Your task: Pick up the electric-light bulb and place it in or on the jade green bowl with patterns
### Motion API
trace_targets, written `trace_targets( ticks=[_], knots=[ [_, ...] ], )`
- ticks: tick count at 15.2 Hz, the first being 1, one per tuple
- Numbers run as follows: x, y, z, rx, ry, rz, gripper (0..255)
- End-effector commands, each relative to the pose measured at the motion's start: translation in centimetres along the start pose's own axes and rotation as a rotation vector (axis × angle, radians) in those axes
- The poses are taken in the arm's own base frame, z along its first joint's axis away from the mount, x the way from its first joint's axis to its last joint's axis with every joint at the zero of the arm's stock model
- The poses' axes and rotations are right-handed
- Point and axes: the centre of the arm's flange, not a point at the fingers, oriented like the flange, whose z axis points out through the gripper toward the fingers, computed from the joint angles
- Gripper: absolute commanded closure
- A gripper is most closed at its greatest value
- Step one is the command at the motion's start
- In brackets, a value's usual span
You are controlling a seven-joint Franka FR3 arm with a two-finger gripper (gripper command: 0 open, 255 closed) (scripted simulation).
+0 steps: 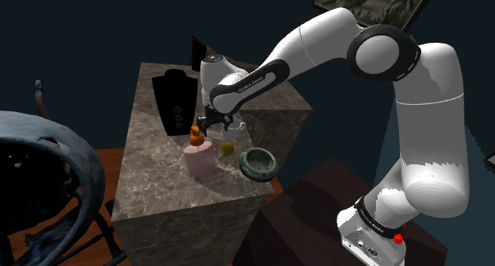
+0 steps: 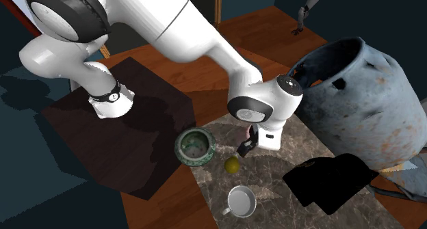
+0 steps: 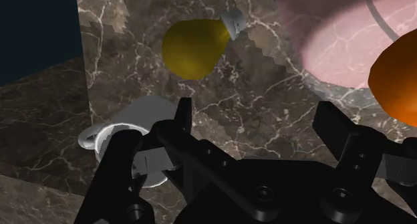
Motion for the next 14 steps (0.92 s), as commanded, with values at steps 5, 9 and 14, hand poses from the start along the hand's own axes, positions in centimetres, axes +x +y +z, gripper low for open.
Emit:
trace_targets(
  ticks=[5,9,14],
  knots=[
    [-2.8,-0.8,7.2,-0.055,-0.118,-0.039,0],
    [-3.3,-0.9,7.7,-0.057,-0.119,-0.037,255],
    [-4.1,-1.6,7.8,-0.057,-0.117,-0.036,255]
  ],
)
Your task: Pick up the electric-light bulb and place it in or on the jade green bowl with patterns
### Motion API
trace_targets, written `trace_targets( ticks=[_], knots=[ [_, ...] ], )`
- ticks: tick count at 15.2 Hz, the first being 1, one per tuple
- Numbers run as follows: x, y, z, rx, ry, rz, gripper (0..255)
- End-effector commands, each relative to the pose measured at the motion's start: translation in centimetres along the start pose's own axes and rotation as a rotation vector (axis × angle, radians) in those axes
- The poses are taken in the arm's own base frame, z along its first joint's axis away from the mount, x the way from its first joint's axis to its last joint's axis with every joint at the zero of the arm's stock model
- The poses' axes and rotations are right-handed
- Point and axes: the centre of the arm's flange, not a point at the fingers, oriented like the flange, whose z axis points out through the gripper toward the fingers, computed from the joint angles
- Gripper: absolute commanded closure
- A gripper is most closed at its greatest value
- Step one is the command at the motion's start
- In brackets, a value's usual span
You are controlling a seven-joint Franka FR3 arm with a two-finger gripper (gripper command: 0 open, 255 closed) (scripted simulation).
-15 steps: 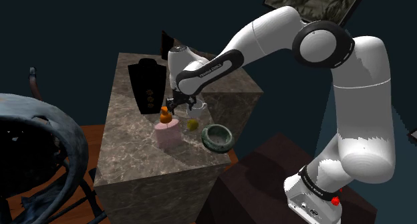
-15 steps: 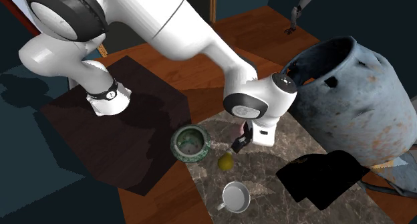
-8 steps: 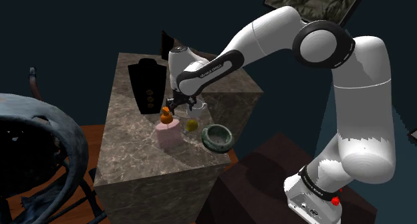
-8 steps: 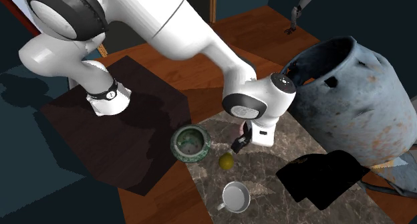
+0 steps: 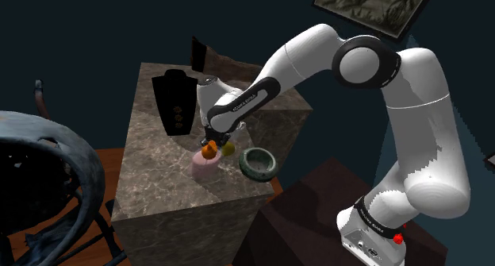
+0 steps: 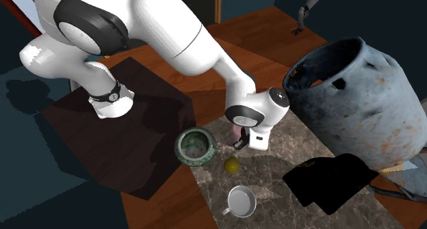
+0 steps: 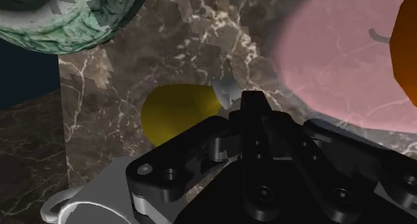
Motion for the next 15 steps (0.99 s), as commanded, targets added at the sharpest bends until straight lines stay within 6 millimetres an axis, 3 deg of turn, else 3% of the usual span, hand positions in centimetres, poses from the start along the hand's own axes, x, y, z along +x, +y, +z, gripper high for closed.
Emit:
trace_targets(
  ticks=[1,2,3,7,10,15],
  knots=[
    [-0.5,-0.2,0.9,-0.012,-0.018,-0.003,255],
    [-0.2,-0.1,0.3,-0.006,-0.009,-0.001,255],
    [-0.2,-0.1,0.3,-0.006,-0.009,-0.001,0],
    [2.3,7.3,0.8,0.183,-0.019,0.266,0],
    [2.9,12.6,2.0,0.315,-0.026,0.452,0],
    [3.0,11.8,4.5,0.315,-0.026,0.452,0]
  ],
)
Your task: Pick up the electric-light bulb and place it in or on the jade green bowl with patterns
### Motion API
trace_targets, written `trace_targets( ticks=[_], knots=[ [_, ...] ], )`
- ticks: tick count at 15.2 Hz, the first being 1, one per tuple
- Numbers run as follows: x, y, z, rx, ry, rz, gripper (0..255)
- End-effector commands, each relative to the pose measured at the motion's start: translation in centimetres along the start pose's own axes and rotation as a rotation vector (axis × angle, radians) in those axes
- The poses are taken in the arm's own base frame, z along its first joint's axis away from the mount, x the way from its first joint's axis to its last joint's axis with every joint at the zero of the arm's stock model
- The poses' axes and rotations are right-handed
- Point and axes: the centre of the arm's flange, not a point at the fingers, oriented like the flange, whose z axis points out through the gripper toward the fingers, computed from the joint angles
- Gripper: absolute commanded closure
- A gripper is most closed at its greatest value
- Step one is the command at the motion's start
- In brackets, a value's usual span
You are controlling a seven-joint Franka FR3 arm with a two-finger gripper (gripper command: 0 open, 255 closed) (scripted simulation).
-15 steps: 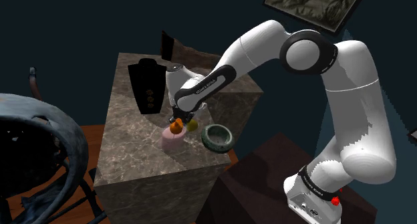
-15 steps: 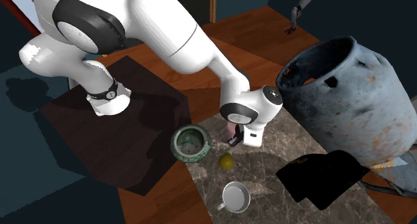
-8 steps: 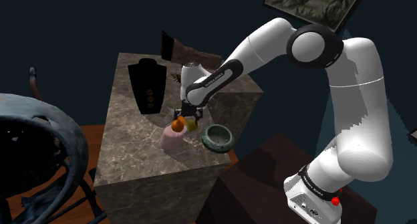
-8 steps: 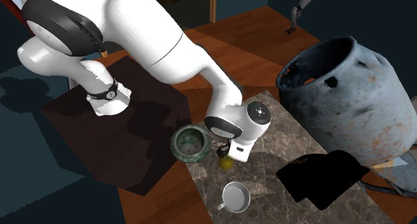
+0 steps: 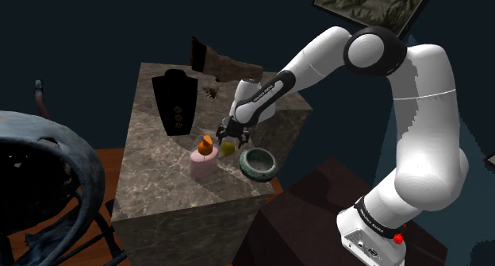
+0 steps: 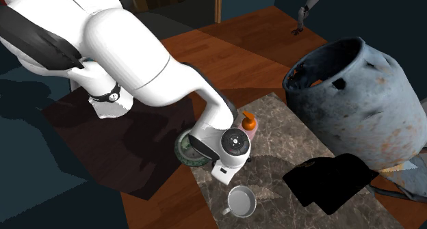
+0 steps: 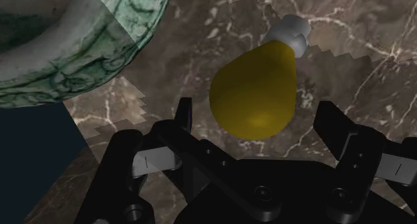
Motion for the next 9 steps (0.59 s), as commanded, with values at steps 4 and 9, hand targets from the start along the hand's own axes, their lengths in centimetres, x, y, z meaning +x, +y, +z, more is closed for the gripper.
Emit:
trace_targets(
  ticks=[4,9],
  knots=[
    [0.06,-0.09,1.98,0.002,0.0,0.002,0],
    [0.06,-0.1,1.98,0.002,0.0,0.002,0]
  ],
)
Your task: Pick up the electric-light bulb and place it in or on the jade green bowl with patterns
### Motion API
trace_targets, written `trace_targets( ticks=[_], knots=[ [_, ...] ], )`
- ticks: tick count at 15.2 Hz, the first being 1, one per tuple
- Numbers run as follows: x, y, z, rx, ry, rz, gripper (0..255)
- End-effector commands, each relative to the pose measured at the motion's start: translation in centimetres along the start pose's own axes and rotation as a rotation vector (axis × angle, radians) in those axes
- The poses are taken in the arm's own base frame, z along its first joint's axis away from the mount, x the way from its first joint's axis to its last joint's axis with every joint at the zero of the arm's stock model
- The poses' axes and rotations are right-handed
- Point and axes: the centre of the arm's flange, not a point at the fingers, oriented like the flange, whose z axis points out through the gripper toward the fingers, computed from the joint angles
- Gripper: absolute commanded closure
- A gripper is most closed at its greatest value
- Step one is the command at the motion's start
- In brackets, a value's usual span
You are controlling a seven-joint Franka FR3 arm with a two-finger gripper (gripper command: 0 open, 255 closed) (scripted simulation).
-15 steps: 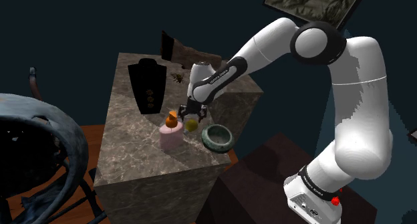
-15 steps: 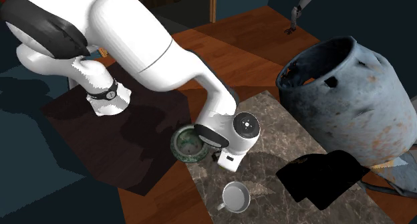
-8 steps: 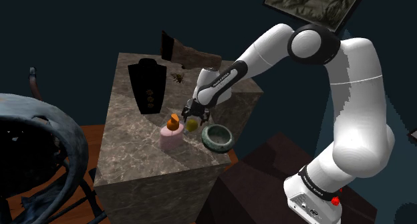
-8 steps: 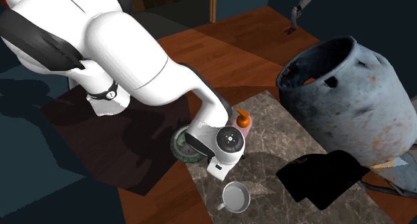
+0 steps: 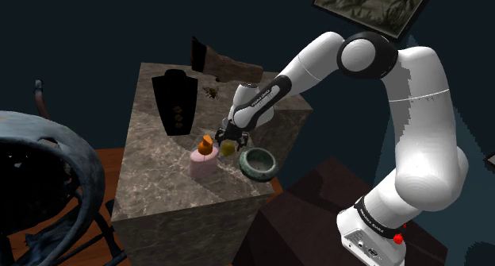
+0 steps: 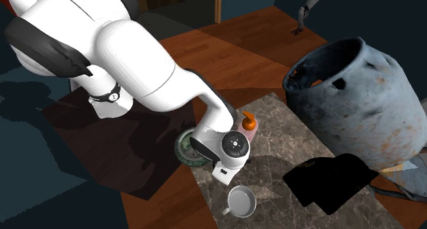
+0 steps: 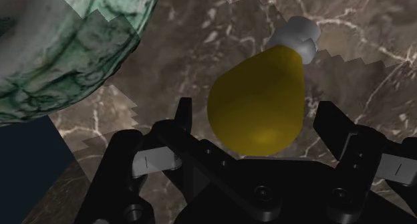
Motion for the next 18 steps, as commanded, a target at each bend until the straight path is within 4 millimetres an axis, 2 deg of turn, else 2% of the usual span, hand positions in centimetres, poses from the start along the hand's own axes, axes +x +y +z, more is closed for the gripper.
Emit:
trace_targets(
  ticks=[1,2,11,18],
  knots=[
    [0.0,0.0,0.0,0.0,0.0,0.0,0],
    [0.0,0.0,0.0,0.0,0.0,0.0,255],
    [0.0,0.0,0.0,0.0,0.0,0.0,255],
    [-0.3,-0.3,-3.7,0.0,0.0,0.0,255]
  ],
)
